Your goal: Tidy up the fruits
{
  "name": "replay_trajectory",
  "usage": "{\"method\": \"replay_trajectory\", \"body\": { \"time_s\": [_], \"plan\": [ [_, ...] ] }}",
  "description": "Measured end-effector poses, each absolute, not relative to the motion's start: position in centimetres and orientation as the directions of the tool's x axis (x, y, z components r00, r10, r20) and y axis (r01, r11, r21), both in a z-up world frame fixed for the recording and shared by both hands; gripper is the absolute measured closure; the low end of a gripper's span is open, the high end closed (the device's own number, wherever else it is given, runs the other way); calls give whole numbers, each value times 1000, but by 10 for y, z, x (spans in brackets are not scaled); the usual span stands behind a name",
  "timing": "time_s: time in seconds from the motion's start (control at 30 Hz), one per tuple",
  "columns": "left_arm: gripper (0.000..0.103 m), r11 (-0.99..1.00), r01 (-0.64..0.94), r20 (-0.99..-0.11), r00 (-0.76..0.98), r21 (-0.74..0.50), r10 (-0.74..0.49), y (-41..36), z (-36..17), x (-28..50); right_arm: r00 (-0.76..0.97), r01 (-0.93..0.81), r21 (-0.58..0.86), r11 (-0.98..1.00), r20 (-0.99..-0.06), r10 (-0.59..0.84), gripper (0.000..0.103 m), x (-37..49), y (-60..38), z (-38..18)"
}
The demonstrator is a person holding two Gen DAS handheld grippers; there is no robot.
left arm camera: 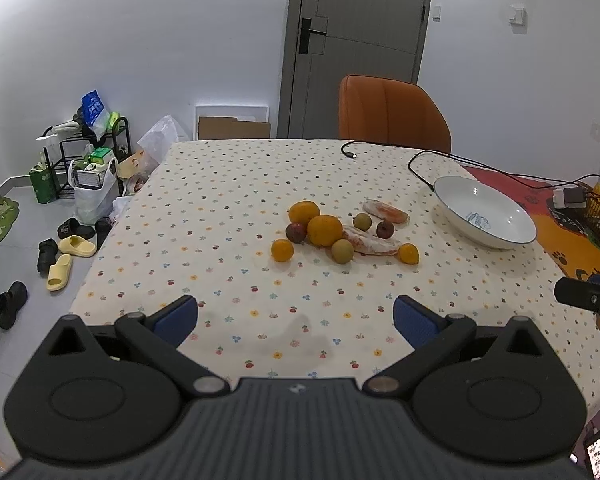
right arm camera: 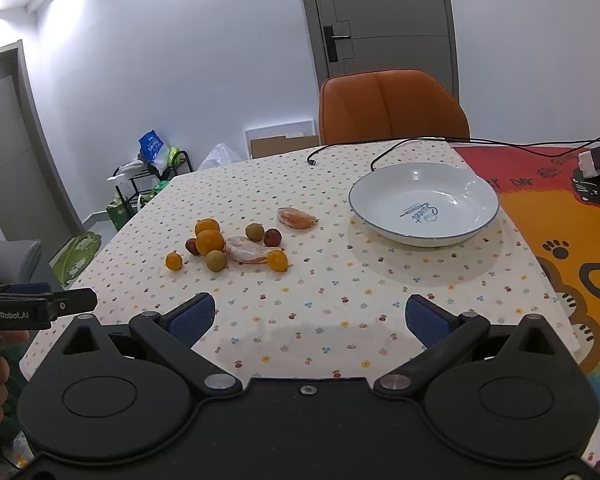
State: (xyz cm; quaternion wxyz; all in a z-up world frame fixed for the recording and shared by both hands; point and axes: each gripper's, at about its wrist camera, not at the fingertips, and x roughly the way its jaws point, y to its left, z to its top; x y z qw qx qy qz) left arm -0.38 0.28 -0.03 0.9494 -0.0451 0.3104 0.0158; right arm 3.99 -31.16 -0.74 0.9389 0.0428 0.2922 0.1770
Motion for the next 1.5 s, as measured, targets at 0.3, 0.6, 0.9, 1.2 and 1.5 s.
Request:
{"method": "replay_trajectory", "body": {
  "time_s": [0.3,0.6,0.9,1.2,1.5],
  "plan": [
    [0,995,-58,-591,807,-81,-1,4,0,-4,767,-303,181,936,-536,352,0,40,-313,-6],
    [0,995,-47,-591,807,-87,-13,4,2,-4,763,-311,171,935,-541,354,0,41,-313,-4],
    [0,995,-49,-589,808,-84,-10,3,4,-5,770,-302,167,939,-537,343,0,41,-316,-3],
    [0,995,-48,-588,809,-86,-12,3,4,-6,769,-302,163,939,-541,341,0,41,-315,-3],
    [0,995,-48,-589,808,-85,-11,3,4,-6,774,-301,162,940,-534,340,0,40,-317,-3]
  ]
}}
